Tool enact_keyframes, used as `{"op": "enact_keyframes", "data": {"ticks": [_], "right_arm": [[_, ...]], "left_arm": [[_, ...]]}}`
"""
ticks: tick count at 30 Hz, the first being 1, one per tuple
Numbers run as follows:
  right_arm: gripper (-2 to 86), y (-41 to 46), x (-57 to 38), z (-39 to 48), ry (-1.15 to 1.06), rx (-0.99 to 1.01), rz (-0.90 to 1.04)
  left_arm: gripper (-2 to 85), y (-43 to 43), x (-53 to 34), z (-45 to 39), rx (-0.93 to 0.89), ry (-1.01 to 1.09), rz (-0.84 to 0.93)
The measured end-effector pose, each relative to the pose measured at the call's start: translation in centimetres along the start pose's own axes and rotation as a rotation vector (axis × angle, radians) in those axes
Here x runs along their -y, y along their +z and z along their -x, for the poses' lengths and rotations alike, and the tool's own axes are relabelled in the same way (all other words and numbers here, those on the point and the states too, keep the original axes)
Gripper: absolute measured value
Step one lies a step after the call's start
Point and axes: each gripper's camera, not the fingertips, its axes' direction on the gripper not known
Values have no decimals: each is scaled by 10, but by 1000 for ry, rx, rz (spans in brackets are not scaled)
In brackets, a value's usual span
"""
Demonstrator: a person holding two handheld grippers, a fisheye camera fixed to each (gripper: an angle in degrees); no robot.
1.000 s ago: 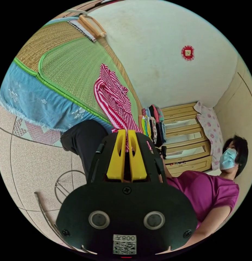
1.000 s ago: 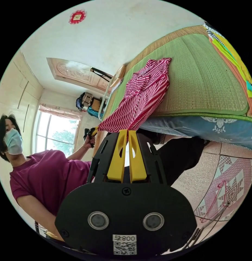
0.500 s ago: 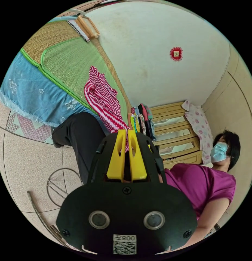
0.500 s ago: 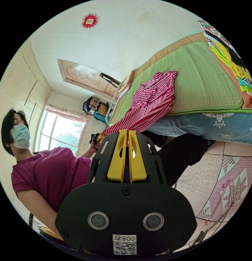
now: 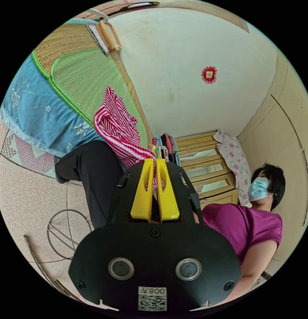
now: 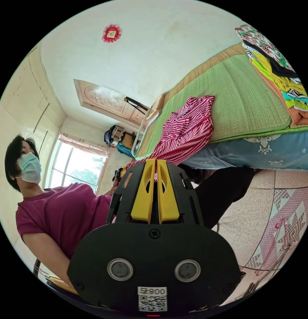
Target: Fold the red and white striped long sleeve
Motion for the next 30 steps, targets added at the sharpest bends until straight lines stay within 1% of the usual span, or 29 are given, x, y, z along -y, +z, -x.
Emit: {"op": "enact_keyframes", "data": {"ticks": [7,15,23,30], "right_arm": [[5,3,49,-15,-24,-8,-14],[4,26,159,-40,-42,-64,0],[3,68,277,-93,-3,-98,42],[3,107,359,-153,74,-110,97]], "left_arm": [[8,22,70,6,1,46,-12],[9,64,179,29,15,80,-41],[9,126,299,84,48,35,-63],[10,174,373,141,86,-33,-66]]}}
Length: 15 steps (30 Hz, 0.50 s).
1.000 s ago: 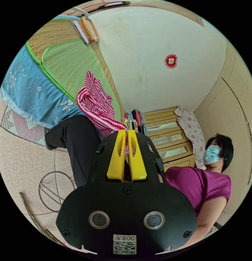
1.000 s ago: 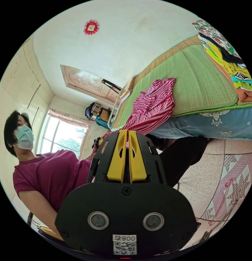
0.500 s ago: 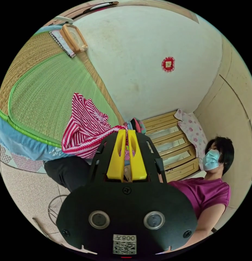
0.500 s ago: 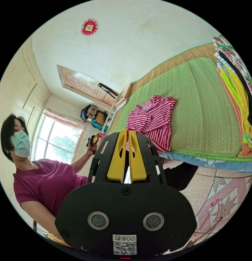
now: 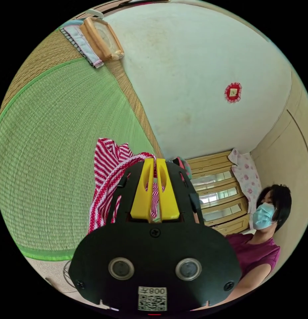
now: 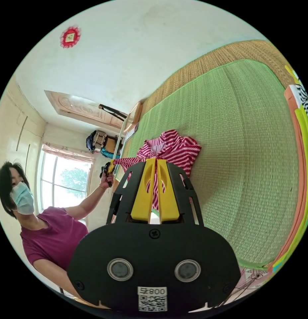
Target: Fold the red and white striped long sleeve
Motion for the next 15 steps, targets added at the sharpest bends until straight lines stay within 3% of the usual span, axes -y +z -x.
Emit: {"op": "enact_keyframes", "data": {"ticks": [15], "right_arm": [[3,41,106,-56,152,25,42]], "left_arm": [[10,85,95,103,125,-141,-27]]}}
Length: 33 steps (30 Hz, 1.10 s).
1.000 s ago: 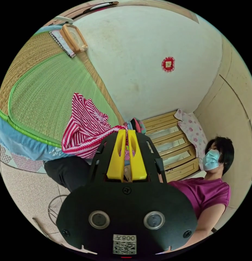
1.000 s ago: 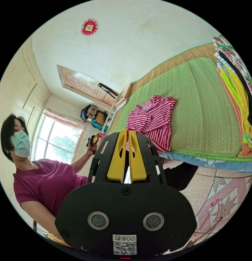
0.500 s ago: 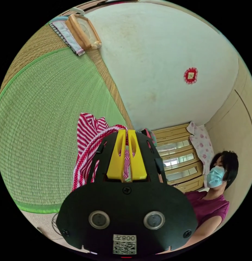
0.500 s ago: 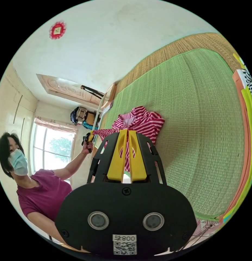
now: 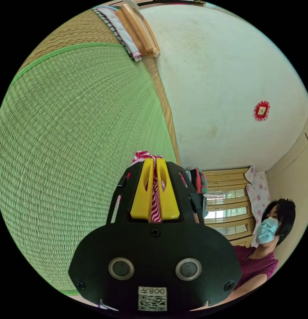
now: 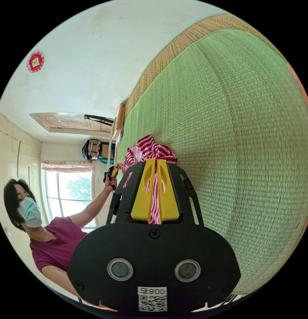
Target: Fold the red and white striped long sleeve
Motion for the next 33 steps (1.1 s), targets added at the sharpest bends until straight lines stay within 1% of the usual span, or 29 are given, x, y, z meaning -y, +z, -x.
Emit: {"op": "enact_keyframes", "data": {"ticks": [3,5,8,10,13,19,24,27,29,31,33], "right_arm": [[4,3,14,6,9,4,6],[4,2,21,13,6,17,4],[4,-7,30,39,-38,67,-16],[4,-14,34,57,-64,65,-24],[4,-19,43,79,-72,47,-32],[5,0,70,105,9,39,7],[10,-5,85,154,25,-55,5],[17,-15,84,189,27,-143,-36],[23,-16,82,218,11,-207,-57],[31,-8,80,259,-45,-243,-63],[45,28,77,333,-202,-286,-6]], "left_arm": [[11,15,9,10,7,-21,-6],[11,25,16,12,-47,-24,-27],[11,35,27,1,-120,23,-39],[12,43,36,-8,-134,62,-28],[14,58,49,-15,-89,89,-18],[32,101,64,-2,14,10,-1],[57,112,64,-8,20,9,-72],[62,136,58,-32,70,85,-9],[62,176,49,-57,101,166,124],[62,210,42,-76,122,231,216],[62,245,37,-92,139,283,291]]}}
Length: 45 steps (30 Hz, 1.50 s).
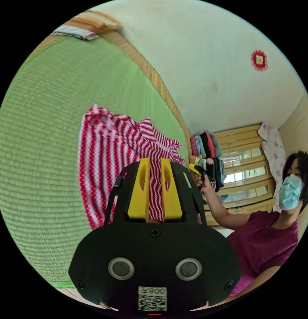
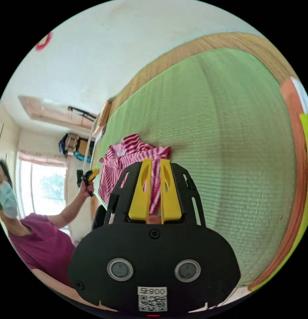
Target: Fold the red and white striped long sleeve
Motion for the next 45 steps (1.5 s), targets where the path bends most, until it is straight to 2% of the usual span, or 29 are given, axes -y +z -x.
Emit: {"op": "enact_keyframes", "data": {"ticks": [3,6,12,16,24,32,39,45], "right_arm": [[56,48,17,120,-265,-168,134],[61,94,25,225,-516,-376,171],[71,149,29,347,-821,-594,203],[74,156,34,381,-858,-636,220],[28,130,62,449,-883,-728,118],[6,100,124,480,-841,-734,86],[4,63,161,470,-719,-634,91],[3,43,155,459,-676,-514,127]], "left_arm": [[60,51,18,-31,51,97,116],[60,94,34,-61,141,198,196],[60,149,52,-101,187,300,255],[58,177,56,-117,194,326,281],[52,209,67,-139,200,330,266],[32,235,98,-164,386,369,233],[22,241,129,-184,438,395,169],[19,246,149,-187,470,363,141]]}}
